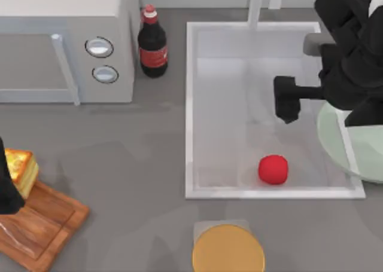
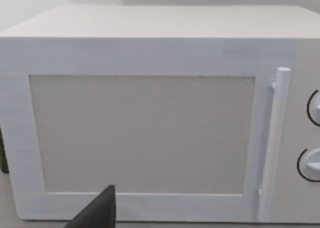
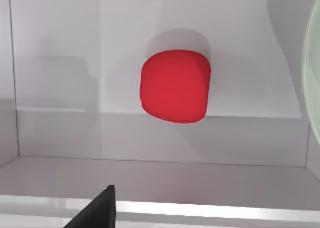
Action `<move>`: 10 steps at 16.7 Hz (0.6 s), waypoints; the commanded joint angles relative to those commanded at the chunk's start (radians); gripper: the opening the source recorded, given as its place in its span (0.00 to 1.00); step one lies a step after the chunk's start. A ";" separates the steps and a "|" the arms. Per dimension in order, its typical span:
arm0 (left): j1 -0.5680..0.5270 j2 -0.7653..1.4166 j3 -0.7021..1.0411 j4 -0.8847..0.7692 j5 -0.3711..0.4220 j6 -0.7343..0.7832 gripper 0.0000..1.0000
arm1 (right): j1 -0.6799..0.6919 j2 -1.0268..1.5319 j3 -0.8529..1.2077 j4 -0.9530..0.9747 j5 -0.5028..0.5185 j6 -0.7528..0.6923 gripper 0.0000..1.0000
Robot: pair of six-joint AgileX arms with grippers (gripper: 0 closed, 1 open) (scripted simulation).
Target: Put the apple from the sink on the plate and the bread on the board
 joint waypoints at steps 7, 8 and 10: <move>0.000 0.000 0.000 0.000 0.000 0.000 1.00 | 0.076 0.334 0.259 -0.171 0.000 0.079 1.00; 0.000 0.000 0.000 0.000 0.000 0.000 1.00 | 0.078 0.343 0.266 -0.175 0.000 0.081 1.00; 0.000 0.000 0.000 0.000 0.000 0.000 1.00 | 0.078 0.343 0.266 -0.175 0.000 0.081 1.00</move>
